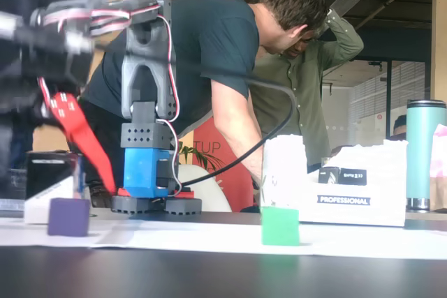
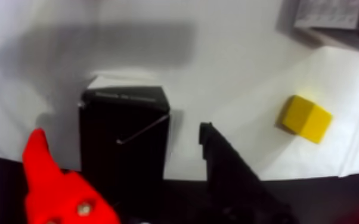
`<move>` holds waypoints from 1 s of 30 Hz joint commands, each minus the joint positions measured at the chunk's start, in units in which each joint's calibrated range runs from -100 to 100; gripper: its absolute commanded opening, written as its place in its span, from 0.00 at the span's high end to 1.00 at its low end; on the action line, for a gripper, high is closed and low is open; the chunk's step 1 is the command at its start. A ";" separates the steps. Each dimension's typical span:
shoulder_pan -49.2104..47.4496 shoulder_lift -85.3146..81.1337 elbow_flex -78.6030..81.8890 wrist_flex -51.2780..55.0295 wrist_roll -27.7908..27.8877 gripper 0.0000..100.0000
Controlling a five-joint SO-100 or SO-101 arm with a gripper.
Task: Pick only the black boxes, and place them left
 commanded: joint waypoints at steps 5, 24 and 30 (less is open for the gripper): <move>-8.98 -6.19 8.34 -0.46 -7.16 0.89; -59.91 -34.72 -14.97 40.48 -35.27 0.91; -74.55 -34.64 -21.80 45.01 -42.74 0.91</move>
